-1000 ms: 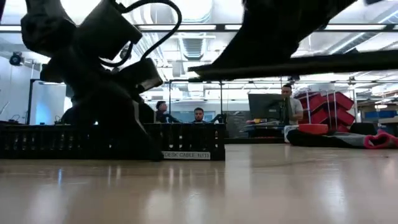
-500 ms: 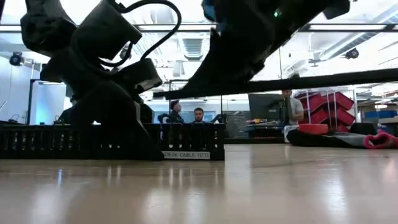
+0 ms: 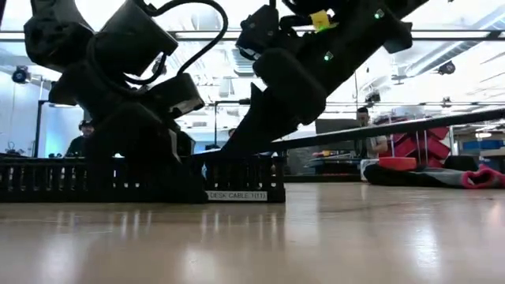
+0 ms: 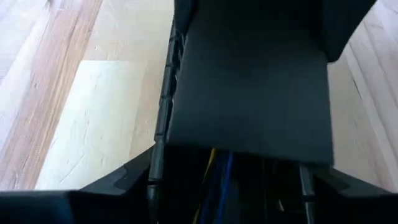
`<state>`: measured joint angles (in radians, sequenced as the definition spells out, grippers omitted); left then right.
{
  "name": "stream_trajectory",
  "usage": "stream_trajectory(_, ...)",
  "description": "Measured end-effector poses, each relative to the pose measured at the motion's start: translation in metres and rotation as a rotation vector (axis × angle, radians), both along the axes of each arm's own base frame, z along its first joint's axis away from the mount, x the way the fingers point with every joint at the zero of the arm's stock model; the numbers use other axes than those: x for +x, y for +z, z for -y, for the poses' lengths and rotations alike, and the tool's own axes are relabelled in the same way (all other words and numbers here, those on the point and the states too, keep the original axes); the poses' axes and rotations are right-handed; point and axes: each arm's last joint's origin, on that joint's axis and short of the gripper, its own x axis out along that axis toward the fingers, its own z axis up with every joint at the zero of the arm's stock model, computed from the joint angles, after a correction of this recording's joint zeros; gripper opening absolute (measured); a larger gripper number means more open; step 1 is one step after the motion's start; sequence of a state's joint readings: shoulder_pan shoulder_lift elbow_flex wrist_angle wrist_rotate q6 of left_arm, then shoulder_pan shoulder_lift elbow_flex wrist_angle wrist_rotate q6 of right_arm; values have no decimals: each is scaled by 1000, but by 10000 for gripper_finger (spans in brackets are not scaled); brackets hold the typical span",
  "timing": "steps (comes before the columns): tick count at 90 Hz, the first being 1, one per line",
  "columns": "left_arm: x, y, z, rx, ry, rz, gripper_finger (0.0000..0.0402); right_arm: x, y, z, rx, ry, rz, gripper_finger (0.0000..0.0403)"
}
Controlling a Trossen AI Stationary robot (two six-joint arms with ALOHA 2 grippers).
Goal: Ziptie cables
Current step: Close the black cable duct
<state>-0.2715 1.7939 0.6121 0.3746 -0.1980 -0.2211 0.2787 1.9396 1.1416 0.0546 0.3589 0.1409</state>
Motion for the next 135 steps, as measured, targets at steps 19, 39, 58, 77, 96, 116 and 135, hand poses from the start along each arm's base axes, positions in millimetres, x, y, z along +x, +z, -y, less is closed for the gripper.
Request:
stream_trajectory(19,-1,0,5,12,-33,12,226,1,-1,10,24,7,-30,218)
stream_trajectory(39,-1,0,6,1,-54,12,236,3,-2,19,54,40,-51,218)
stream_trajectory(58,-1,0,7,-1,-66,16,226,5,-2,31,121,52,-74,218)
stream_trajectory(77,-1,0,7,-8,-68,16,242,6,-5,35,166,57,-76,218)
stream_trajectory(96,-2,0,8,-11,-70,24,231,13,-19,34,194,53,-40,218)
stream_trajectory(116,-3,2,8,-1,-48,34,246,14,-20,33,205,57,-26,218)
stream_trajectory(135,-6,18,7,5,-48,54,298,13,-13,34,204,61,-24,218)
